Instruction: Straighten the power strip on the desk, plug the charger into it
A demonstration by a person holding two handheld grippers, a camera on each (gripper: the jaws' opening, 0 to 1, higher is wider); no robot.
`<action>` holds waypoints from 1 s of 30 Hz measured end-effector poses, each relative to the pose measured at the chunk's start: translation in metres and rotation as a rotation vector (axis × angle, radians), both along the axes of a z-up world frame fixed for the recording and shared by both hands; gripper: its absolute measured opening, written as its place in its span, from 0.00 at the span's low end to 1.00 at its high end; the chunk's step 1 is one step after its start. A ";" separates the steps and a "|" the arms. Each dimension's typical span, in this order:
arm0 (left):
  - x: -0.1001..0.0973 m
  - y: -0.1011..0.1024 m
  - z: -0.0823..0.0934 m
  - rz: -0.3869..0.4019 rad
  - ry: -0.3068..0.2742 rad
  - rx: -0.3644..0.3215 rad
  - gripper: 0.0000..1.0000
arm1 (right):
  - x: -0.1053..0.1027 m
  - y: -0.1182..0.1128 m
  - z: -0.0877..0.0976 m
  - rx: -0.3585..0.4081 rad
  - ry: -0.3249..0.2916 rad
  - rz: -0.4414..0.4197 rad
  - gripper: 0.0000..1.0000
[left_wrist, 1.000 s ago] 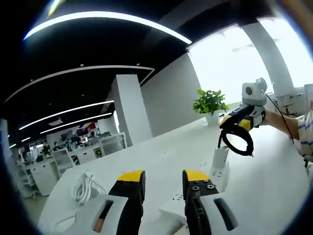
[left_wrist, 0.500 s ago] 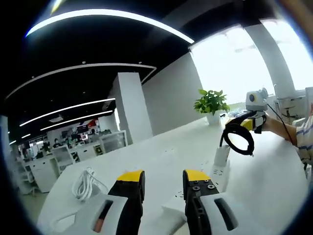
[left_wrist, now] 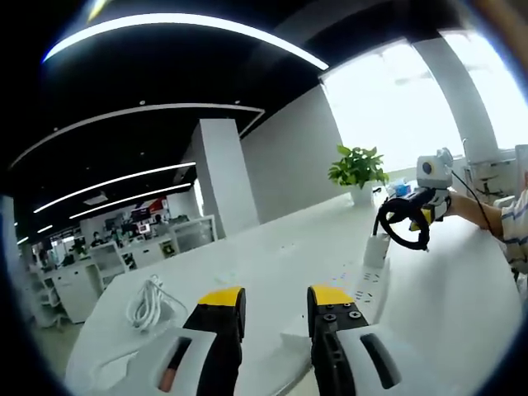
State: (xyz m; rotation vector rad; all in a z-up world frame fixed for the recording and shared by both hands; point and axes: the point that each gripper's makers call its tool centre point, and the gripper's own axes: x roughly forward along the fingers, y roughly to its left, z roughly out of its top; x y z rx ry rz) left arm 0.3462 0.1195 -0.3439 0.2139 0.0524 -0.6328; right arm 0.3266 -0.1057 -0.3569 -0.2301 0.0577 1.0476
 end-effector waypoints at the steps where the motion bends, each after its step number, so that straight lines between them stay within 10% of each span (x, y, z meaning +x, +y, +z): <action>1: -0.001 0.002 -0.001 0.002 0.001 0.000 0.30 | 0.000 0.001 -0.002 -0.004 0.001 -0.003 0.28; 22: -0.012 0.035 -0.018 0.054 0.074 -0.014 0.30 | 0.004 -0.005 -0.014 -0.023 0.047 -0.011 0.27; 30: -0.012 0.013 -0.034 -0.016 0.120 0.051 0.30 | 0.003 -0.011 -0.016 -0.052 0.042 -0.005 0.27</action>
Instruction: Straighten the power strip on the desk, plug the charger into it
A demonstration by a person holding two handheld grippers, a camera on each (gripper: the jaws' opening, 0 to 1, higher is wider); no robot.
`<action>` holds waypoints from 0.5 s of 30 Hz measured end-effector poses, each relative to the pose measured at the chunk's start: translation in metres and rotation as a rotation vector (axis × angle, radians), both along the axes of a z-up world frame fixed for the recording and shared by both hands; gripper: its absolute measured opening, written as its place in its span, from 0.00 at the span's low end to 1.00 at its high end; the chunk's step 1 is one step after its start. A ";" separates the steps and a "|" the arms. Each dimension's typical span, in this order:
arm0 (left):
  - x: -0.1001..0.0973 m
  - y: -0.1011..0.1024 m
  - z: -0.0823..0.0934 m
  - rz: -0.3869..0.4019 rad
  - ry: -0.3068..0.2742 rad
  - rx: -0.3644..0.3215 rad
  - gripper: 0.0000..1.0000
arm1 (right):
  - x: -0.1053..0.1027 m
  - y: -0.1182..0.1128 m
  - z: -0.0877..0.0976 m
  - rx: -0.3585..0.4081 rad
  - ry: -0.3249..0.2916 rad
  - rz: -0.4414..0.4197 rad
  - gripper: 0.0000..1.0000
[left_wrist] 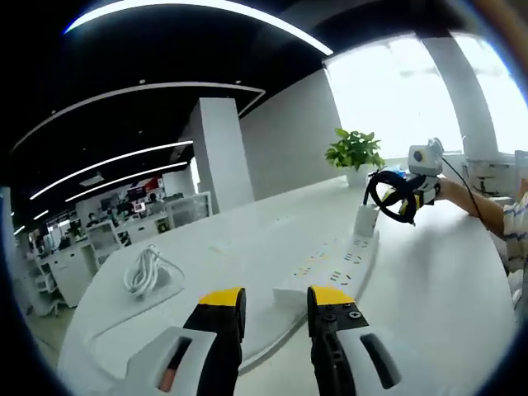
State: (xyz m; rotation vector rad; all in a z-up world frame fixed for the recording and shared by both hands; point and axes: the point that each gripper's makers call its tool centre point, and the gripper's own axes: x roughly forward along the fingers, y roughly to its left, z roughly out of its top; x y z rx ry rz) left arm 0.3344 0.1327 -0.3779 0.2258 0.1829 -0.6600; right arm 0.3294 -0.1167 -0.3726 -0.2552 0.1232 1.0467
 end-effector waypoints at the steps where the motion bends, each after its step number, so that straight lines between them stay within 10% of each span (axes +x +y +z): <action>1: 0.000 -0.003 -0.003 -0.011 0.007 0.013 0.30 | 0.000 0.000 0.000 -0.001 0.002 -0.001 0.27; 15: -0.009 -0.023 -0.027 -0.090 0.054 0.120 0.31 | 0.009 -0.012 -0.011 -0.046 0.010 -0.058 0.27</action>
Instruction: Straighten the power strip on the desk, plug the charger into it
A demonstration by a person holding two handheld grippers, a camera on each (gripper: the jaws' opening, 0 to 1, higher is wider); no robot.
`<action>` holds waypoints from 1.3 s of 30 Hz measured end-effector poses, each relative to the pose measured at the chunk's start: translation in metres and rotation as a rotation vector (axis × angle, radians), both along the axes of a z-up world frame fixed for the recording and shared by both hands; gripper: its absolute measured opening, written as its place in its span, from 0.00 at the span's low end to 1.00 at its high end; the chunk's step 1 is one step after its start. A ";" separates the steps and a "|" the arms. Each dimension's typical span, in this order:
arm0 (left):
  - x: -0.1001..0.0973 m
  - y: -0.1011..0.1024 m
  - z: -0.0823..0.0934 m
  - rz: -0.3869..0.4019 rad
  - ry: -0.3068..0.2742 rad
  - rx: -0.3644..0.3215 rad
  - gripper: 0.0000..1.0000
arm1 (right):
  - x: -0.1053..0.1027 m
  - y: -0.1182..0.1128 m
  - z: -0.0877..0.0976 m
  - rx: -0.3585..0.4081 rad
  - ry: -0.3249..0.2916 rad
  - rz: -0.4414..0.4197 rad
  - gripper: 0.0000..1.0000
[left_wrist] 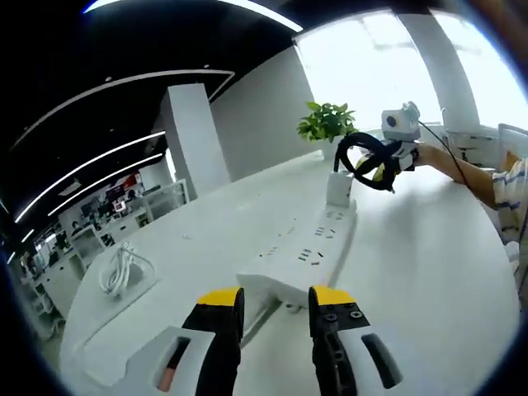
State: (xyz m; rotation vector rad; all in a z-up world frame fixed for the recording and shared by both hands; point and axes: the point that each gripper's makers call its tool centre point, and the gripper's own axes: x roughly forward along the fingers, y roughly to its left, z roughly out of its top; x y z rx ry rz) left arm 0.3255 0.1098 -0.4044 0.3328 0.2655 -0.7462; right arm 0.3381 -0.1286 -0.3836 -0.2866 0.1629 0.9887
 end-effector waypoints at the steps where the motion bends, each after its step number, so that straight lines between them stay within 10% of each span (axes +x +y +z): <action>1: -0.001 -0.001 -0.001 -0.005 0.004 -0.003 0.31 | 0.001 0.000 -0.002 -0.004 0.004 -0.003 0.26; 39: -0.008 -0.024 -0.026 -0.054 0.064 0.050 0.28 | 0.003 0.030 -0.036 -0.037 0.091 0.014 0.23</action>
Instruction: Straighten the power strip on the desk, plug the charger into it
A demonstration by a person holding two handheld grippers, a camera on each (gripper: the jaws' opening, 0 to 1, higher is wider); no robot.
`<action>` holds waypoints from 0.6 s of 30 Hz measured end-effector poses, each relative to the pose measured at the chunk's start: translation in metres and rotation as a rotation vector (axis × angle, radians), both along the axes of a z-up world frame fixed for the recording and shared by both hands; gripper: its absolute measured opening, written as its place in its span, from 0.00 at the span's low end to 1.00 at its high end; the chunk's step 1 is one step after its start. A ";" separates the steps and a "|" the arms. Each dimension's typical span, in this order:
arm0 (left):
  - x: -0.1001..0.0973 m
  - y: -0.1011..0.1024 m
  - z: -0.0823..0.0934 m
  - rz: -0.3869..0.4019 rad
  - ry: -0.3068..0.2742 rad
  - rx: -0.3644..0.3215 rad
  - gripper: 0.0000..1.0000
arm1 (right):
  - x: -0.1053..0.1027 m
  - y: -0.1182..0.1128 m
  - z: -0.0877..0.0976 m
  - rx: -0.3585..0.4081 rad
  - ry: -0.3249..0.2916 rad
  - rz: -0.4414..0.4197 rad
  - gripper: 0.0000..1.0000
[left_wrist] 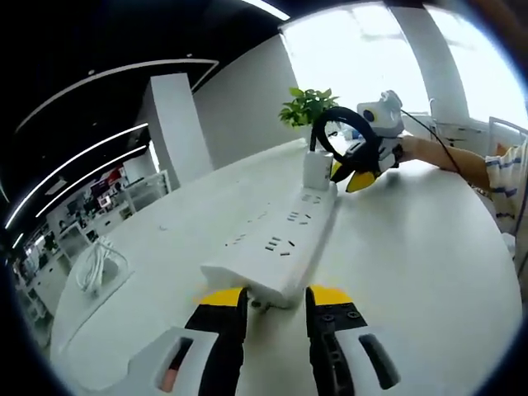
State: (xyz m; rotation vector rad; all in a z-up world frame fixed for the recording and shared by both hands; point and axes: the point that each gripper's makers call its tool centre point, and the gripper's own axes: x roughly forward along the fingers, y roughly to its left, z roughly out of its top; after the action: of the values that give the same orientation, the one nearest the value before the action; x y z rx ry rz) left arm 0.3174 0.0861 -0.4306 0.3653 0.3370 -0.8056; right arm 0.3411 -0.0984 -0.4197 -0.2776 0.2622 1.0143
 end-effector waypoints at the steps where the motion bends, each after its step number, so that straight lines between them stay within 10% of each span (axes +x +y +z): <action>1: 0.001 0.000 0.000 0.003 0.001 -0.003 0.27 | 0.000 0.002 0.000 0.005 0.003 0.002 0.22; 18: -0.002 0.001 0.000 0.040 0.031 -0.080 0.25 | 0.005 0.002 -0.002 0.023 0.033 -0.058 0.19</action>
State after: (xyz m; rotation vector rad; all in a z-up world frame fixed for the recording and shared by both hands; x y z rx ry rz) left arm 0.3159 0.0867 -0.4310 0.2710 0.3392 -0.7839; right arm 0.3465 -0.0959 -0.4216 -0.2311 0.2864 0.9647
